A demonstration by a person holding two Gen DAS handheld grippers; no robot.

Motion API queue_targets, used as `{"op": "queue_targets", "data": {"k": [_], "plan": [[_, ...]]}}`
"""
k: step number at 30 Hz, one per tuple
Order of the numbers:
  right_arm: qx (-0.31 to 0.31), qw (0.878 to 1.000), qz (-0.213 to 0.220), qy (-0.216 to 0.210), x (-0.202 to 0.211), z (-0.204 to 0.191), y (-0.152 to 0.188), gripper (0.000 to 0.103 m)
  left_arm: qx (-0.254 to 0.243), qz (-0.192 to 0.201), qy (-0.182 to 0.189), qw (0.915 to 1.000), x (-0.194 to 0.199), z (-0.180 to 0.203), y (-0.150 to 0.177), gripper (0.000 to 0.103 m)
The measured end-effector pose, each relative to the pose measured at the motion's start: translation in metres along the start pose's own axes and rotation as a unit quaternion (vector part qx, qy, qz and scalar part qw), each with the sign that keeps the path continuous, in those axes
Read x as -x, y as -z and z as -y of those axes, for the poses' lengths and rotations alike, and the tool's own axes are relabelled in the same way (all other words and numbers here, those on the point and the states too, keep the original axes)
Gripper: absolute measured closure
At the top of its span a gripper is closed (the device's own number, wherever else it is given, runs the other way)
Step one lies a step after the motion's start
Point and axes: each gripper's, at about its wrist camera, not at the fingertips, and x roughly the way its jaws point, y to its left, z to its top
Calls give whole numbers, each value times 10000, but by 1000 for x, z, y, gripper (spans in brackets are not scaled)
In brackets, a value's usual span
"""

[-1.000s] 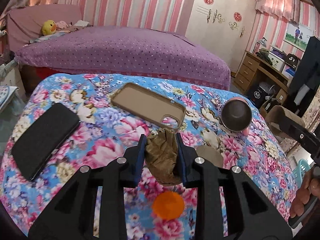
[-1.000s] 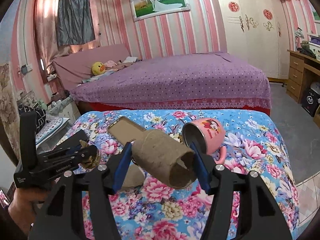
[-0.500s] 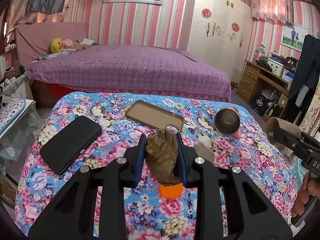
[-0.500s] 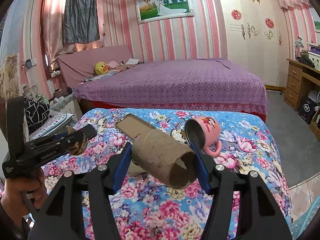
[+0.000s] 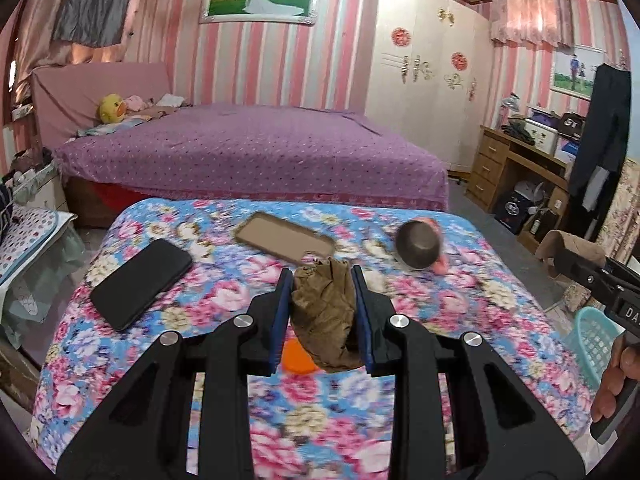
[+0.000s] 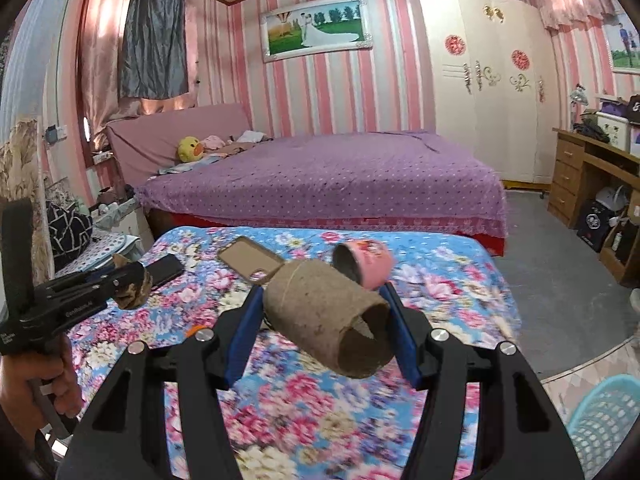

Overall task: Collect trash
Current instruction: 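Carry the brown paper and cardboard tube with both grippers over the blue basket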

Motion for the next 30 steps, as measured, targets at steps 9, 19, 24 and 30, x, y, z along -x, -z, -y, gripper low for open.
{"op": "queue_targets", "data": {"k": [9, 19, 24, 30], "plan": [[-255, 9972, 155, 686, 52, 68, -5, 45, -480, -18, 530, 9974, 7, 98, -13, 75], [-527, 9918, 387, 1098, 105, 137, -1, 45, -904, -1, 1156, 9892, 8, 224, -20, 75], [-673, 9866, 356, 1444, 131, 175, 6, 45, -1116, -70, 1484, 9826, 3, 278, -11, 75], [-889, 9764, 344, 1937, 155, 216, 14, 45, -1339, -173, 1858, 9733, -1, 336, 0, 75]]}}
